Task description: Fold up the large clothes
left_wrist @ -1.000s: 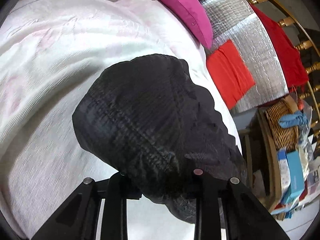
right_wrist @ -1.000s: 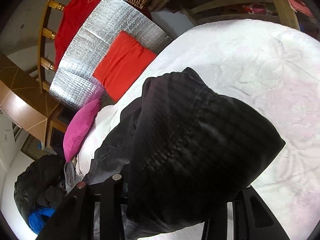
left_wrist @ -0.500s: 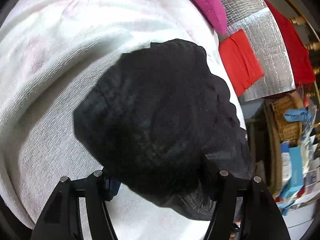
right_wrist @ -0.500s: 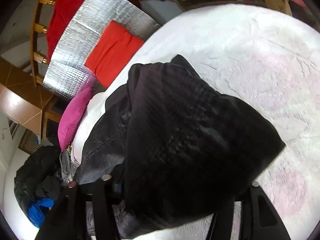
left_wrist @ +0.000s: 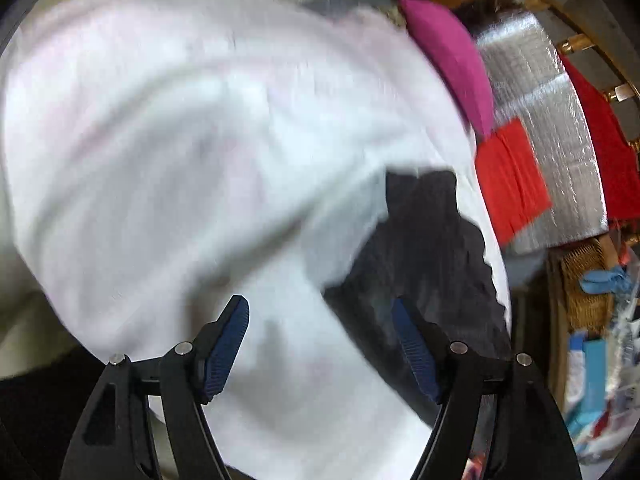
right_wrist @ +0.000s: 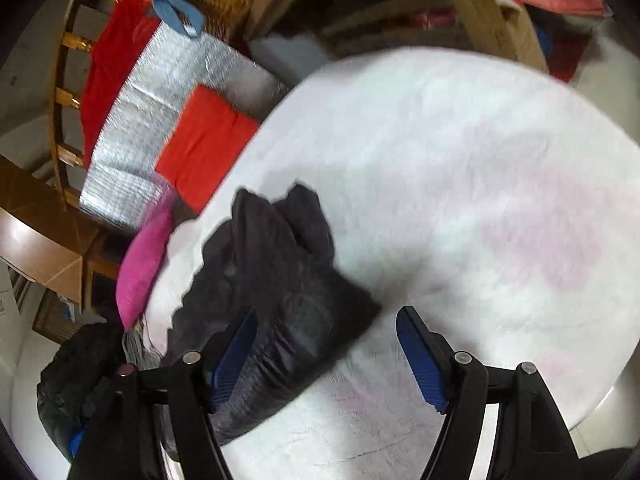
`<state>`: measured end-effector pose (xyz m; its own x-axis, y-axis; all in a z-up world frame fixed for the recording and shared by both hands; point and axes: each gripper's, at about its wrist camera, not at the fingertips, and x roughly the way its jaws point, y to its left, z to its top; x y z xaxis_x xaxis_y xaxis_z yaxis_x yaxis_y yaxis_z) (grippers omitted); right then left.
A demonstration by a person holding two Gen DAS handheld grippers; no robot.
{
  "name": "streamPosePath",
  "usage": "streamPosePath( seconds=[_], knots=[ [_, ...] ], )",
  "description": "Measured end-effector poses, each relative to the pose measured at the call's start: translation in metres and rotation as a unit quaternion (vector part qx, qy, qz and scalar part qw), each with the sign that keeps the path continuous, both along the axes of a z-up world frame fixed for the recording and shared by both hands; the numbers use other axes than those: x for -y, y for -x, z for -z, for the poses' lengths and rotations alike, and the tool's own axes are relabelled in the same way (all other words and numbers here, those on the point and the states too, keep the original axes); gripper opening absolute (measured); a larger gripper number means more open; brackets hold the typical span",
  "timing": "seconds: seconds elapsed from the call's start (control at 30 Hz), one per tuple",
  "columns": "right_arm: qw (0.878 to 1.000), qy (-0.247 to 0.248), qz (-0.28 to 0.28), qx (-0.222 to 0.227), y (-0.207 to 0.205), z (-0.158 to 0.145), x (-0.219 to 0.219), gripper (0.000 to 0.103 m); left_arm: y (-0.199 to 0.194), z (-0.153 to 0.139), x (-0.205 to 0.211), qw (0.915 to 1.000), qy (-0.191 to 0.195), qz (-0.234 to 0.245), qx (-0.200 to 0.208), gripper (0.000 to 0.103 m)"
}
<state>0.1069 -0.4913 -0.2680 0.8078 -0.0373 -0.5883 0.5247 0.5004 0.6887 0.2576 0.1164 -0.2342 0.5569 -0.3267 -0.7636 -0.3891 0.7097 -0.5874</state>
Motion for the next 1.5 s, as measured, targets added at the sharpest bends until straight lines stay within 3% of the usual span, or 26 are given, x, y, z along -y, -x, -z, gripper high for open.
streamPosePath(
  seconds=[0.1,0.17,0.27,0.37,0.4,0.47,0.5,0.53,0.6,0.7,0.87,1.03,1.1,1.17,1.23,1.27,1.33,1.4,1.5],
  knots=[
    [1.000,0.021,-0.009,0.007,-0.007,-0.012,0.003,0.076,-0.009,-0.023,0.009,0.9973,-0.063,0.012,0.034,0.075],
    [0.998,0.050,-0.022,0.006,-0.022,-0.021,0.005,0.076,-0.019,-0.033,0.015,0.9947,-0.084,0.033,0.048,0.075],
    [0.995,0.088,-0.049,-0.015,-0.052,-0.028,0.010,0.076,-0.047,-0.040,0.033,0.9865,-0.133,0.084,0.047,0.075],
    [0.989,0.118,-0.075,-0.037,-0.079,-0.028,0.016,0.076,-0.068,-0.031,0.043,0.9804,-0.150,0.122,0.038,0.074],
    [0.986,0.130,-0.091,-0.049,-0.092,-0.027,0.017,0.076,-0.072,-0.028,0.049,0.9798,-0.146,0.131,0.037,0.070],
    [0.980,0.142,-0.123,-0.065,-0.112,-0.022,0.014,0.075,-0.081,-0.014,0.058,0.9772,-0.142,0.156,0.023,0.049],
    [0.976,0.151,-0.134,-0.078,-0.120,-0.019,0.012,0.069,-0.083,-0.011,0.062,0.9763,-0.141,0.164,0.016,0.038],
    [0.973,0.156,-0.143,-0.087,-0.124,-0.015,0.009,0.053,-0.085,-0.006,0.064,0.9753,-0.141,0.170,0.010,0.038],
    [0.962,0.179,-0.171,-0.113,-0.133,-0.010,-0.003,0.031,-0.088,-0.004,0.066,0.9737,-0.146,0.175,0.011,0.035],
    [0.946,0.242,-0.173,-0.129,-0.133,-0.015,-0.022,0.021,-0.090,-0.007,0.067,0.9720,-0.146,0.182,0.025,0.020],
    [0.955,0.254,-0.129,-0.082,-0.122,-0.036,-0.021,0.018,-0.092,-0.015,0.076,0.9664,-0.177,0.179,0.055,0.014],
    [0.954,0.219,-0.138,-0.149,-0.148,0.005,-0.005,0.018,-0.101,0.002,0.085,0.9615,-0.202,0.185,0.025,0.015],
    [0.958,0.209,-0.135,-0.139,-0.144,0.002,-0.004,0.020,-0.096,-0.005,0.086,0.9583,-0.219,0.180,0.035,0.016],
    [0.968,0.185,-0.129,-0.110,-0.133,-0.008,0.000,0.021,-0.087,-0.017,0.087,0.9497,-0.255,0.174,0.050,0.027],
    [0.976,0.157,-0.118,-0.090,-0.121,-0.014,0.007,0.033,-0.077,-0.026,0.088,0.9419,-0.287,0.164,0.060,0.044],
    [0.980,0.149,-0.109,-0.079,-0.114,-0.018,0.010,0.038,-0.071,-0.031,0.089,0.9374,-0.301,0.160,0.070,0.047],
    [0.982,0.155,-0.087,-0.058,-0.102,-0.027,0.011,0.081,-0.062,-0.039,0.091,0.9275,-0.330,0.152,0.087,0.053],
    [0.982,0.180,-0.052,-0.011,-0.083,-0.043,0.008,0.083,-0.052,-0.050,0.094,0.9172,-0.355,0.144,0.108,0.056],
    [0.976,0.206,-0.057,0.031,-0.071,-0.061,-0.004,0.083,-0.037,-0.064,0.095,0.9040,-0.384,0.132,0.134,0.057]
  ],
)
